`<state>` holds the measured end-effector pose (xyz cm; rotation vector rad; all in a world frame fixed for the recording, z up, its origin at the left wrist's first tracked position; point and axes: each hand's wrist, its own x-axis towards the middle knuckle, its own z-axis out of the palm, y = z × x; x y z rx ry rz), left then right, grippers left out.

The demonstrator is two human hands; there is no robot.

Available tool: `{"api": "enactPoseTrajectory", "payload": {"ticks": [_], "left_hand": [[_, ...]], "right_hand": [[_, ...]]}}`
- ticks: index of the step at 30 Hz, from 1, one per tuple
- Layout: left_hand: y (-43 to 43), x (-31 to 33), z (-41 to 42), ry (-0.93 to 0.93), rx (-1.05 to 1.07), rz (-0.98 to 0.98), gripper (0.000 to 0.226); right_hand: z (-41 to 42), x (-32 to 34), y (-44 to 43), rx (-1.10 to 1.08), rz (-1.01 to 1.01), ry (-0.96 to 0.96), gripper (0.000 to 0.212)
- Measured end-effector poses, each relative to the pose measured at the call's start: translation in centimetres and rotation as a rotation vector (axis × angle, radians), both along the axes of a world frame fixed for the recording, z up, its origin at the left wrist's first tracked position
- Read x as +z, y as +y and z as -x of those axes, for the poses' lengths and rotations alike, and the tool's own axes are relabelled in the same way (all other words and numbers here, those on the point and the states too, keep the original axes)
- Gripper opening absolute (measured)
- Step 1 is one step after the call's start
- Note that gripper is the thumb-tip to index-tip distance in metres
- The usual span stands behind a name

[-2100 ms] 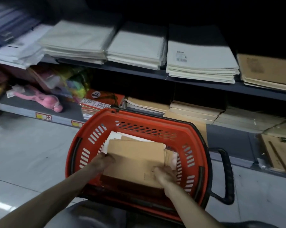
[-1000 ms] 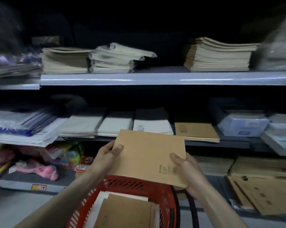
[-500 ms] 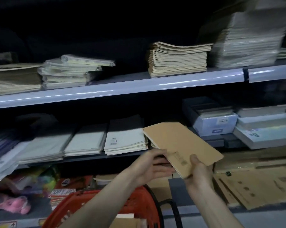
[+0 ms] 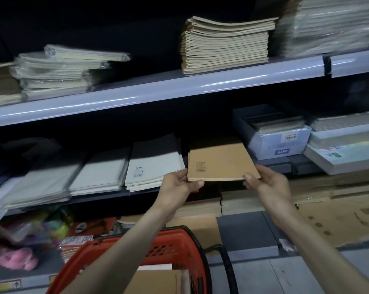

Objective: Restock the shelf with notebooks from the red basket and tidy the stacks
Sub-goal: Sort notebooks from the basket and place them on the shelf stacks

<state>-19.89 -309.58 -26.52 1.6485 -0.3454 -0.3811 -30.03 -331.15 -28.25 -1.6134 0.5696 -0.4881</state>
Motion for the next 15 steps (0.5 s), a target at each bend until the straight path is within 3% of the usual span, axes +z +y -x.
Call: {"api": "enactPoseTrajectory", "payload": {"ticks": [4,7,15], "left_hand": [[-1.9,-0.3,-1.6,-0.174,0.203,-0.214,0.037],[-2.8,-1.1,-2.6,-0.193,0.296,-0.310,0.038],[-3.1,-1.5,-2.9,-0.184,0.322,-0.361,0.027]], "right_hand": [[-3.1,0.9,-1.2,0.013,0.231,0.111,0.061],[-4.4,0.8,-1.4,-0.001,0.308,0.161,0.057],[-5.7,-1.3,-2.1,-0.042,0.368,0.224,0.061]]}}
